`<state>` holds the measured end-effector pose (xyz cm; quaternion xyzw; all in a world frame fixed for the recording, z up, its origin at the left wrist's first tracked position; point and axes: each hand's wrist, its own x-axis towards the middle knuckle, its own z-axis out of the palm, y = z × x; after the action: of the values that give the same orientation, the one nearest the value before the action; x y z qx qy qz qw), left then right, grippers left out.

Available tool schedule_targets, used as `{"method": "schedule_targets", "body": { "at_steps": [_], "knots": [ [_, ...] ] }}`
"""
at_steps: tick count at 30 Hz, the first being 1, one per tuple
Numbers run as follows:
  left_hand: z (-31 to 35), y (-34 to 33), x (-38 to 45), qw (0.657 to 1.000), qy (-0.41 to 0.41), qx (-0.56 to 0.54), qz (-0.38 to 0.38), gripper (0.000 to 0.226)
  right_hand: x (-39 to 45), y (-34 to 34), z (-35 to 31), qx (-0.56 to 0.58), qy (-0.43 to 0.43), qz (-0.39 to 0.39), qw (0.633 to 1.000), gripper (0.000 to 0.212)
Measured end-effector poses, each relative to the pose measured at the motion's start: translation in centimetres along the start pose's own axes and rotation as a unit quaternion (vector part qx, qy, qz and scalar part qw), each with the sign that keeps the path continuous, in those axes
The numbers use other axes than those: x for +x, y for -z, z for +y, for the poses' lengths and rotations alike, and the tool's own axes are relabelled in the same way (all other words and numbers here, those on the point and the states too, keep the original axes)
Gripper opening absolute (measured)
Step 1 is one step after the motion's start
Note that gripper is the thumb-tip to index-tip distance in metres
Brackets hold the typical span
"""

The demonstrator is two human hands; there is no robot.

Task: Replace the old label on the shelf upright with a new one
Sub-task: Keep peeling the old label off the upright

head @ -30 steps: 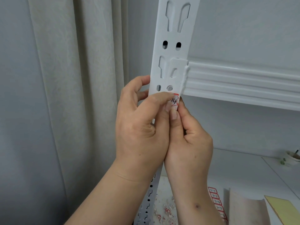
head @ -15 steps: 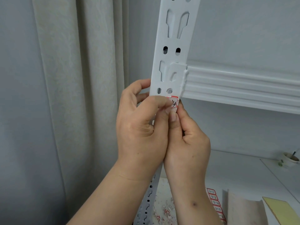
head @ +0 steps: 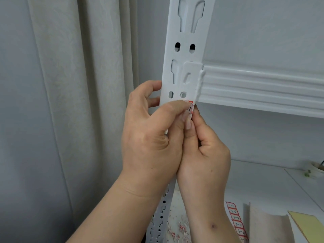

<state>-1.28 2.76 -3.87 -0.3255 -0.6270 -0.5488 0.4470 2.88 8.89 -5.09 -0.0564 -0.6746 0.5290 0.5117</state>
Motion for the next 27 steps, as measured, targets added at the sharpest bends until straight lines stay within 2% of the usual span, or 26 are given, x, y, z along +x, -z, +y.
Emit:
{"method": "schedule_targets", "body": {
  "at_steps": [13, 20, 27],
  "knots": [
    [-0.1, 0.18, -0.35, 0.999, 0.004, -0.029, -0.012, 0.019, 0.0, -0.07, -0.15, -0.005, -0.003, -0.005, 1.0, 0.035],
    [-0.09, 0.34, -0.33, 1.0, -0.007, -0.015, -0.025, 0.023, 0.01, 0.13, -0.21, 0.0, -0.008, -0.017, 1.0, 0.029],
    [0.08, 0.35, -0.13, 1.0, 0.0, -0.005, -0.027, 0.022, 0.04, 0.12, -0.06, -0.006, -0.01, -0.011, 1.0, 0.032]
  ]
}}
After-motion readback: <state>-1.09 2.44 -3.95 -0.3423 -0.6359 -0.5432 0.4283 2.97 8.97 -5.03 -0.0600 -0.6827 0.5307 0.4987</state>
